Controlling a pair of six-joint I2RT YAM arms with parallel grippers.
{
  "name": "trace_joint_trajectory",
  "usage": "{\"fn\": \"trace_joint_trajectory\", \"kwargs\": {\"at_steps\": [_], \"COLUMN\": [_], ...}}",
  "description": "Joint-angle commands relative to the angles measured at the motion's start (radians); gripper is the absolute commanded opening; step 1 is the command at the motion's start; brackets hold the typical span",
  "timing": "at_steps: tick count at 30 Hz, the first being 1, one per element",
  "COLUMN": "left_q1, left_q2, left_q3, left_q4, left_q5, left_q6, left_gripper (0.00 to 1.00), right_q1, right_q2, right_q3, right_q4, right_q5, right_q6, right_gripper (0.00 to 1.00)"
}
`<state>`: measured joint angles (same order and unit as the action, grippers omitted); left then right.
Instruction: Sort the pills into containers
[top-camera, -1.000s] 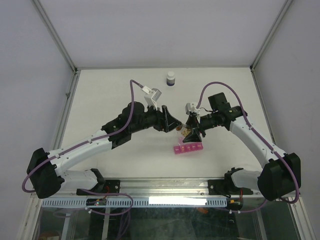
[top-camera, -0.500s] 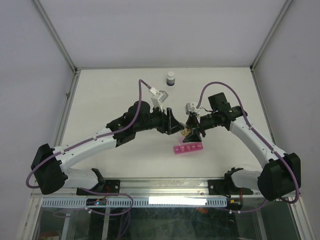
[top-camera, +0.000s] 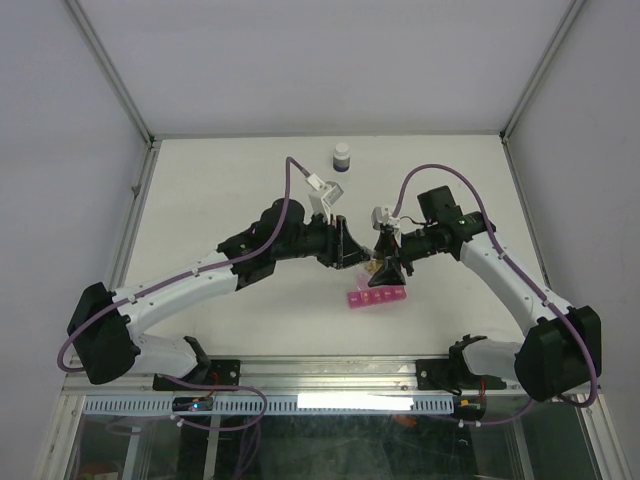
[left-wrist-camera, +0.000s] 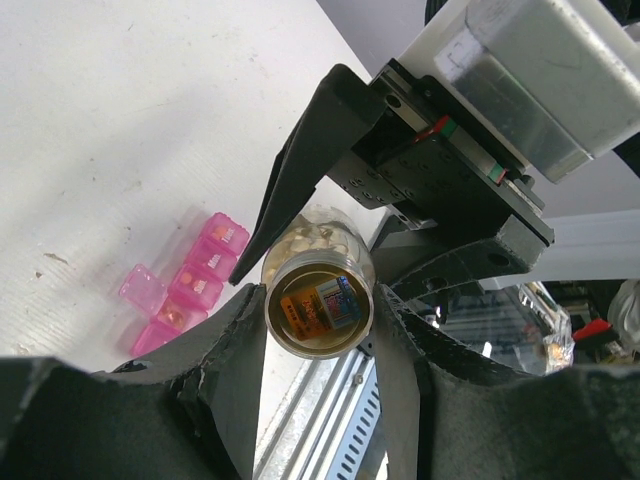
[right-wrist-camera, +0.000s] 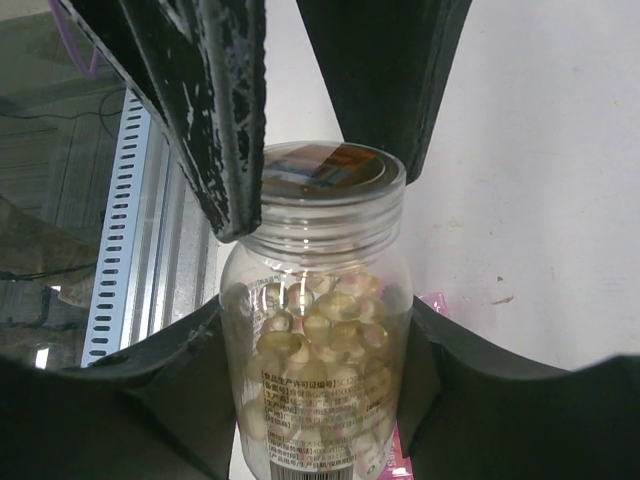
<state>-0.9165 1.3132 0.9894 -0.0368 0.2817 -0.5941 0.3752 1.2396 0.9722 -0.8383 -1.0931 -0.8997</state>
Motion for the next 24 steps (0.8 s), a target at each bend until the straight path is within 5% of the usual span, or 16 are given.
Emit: {"fn": "trace_joint_trajectory", "kwargs": {"at_steps": [1, 5, 12, 16, 24], "left_q1": [-0.016, -0.018, -0.025, -0.013, -0.01], "left_q2": [0.023, 0.002, -0.062, -0.039, -0.121], "left_q3": [0.027, -0.024, -0.116, -0.075, -0.158], "left_q4": [0.013, 0.072, 0.104, 0.086, 0.249], "left_q5": [0.143, 0.247, 0.402, 0.378, 0.219], "left_q6": [0.063, 0.257, 0.818, 0.868, 0.755], "left_gripper": [0.23, 0.21, 0.23, 0.29, 0.85], "right_q1": [0.0, -0.002, -0.002, -0.003, -0.005], "right_q2": [-0.008, -0.006, -0.007, -0.007, -0.007], "right_q3": [0.036, 0.036, 0.036, 0.036, 0.036], "right_q4": [0.048, 0.047, 0.045, 0.044, 0.035], "right_q5": [-0.048, -0.052, -0.057, -0.057, -0.061], "right_q6": [-0.01, -0.01, -0.011, -0.013, -0.023], "right_gripper": [0.0, 0.0, 0.0, 0.0, 0.0]}}
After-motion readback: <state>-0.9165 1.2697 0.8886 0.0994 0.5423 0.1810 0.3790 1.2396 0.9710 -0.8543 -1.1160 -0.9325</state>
